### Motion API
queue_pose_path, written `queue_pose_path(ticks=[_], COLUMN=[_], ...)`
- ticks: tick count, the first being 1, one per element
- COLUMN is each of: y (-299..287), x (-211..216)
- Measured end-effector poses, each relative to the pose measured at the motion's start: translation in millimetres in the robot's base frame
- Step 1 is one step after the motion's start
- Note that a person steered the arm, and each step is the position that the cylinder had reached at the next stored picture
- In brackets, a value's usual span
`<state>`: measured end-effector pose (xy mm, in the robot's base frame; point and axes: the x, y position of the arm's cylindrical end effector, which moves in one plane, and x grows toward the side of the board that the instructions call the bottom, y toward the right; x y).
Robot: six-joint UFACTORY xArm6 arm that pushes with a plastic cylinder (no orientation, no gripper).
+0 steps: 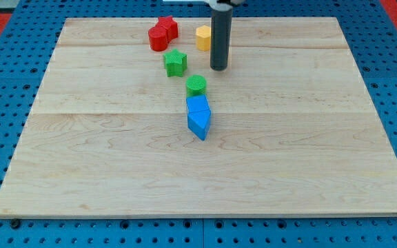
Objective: Move the green star to the top left of the green circle
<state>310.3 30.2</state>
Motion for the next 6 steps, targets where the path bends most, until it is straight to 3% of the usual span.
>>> queue_pose_path(ticks=[1,2,4,6], y=[5.6,-23.9,-96.6,-203.6], x=[-12.0,24.0,-13.0,8.7])
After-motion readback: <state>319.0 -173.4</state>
